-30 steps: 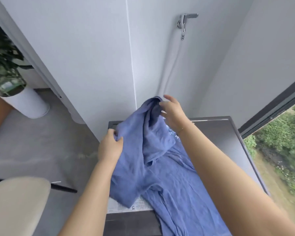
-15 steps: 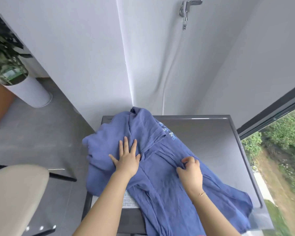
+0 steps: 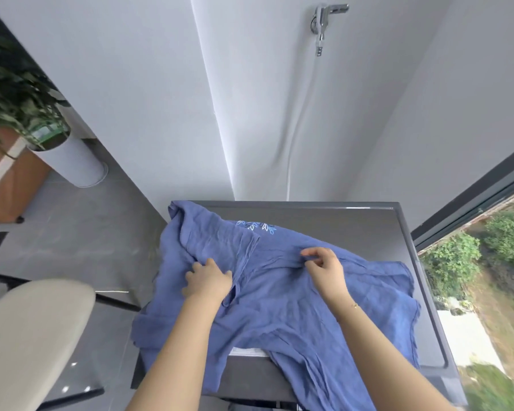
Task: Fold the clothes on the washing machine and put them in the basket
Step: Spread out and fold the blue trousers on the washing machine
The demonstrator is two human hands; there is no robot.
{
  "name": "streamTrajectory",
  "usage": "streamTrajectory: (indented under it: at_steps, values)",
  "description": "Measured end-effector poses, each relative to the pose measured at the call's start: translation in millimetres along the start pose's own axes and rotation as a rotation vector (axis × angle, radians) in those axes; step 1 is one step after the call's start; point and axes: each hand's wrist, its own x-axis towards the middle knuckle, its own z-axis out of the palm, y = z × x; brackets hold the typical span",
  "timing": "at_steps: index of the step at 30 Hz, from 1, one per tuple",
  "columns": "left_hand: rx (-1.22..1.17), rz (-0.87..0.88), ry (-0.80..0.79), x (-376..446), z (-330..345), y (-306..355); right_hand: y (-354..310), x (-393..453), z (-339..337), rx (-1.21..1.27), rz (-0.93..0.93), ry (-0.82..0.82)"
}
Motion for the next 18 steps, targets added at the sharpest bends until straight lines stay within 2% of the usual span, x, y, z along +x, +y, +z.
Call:
streamTrajectory:
  at_steps: [2,4,6,9,12,15,18]
  values:
    - [-0.186,0.034,0.154,0.9,-3.0,4.9,6.4,-9.9,-11.0,0.148,0.15,0.107]
    - [-0.302,-0.026,0.126,5.2,0.0,5.9,15.2,-17.8,-21.8,0.251,0.305,0.084]
    - [-0.229,-0.057,0.067,9.3,7.6,3.1,21.3,-21.0,-30.1,0.301,0.408,0.042]
    - [-0.071,0.036,0.152,10.3,13.2,0.7,23.1,-15.5,-37.1,0.419,0.46,0.086]
    - [-0.12,0.076,0.227,12.5,3.7,6.2,16.4,-4.2,-37.5,0.574,0.532,0.143]
    - [-0.337,0.093,0.235,10.3,-20.7,17.6,8.0,0.4,-36.9,0.589,0.545,0.206]
    - [-0.785,0.135,0.132,20.9,-56.3,39.7,-6.8,1.0,-44.9,0.495,0.449,0.247]
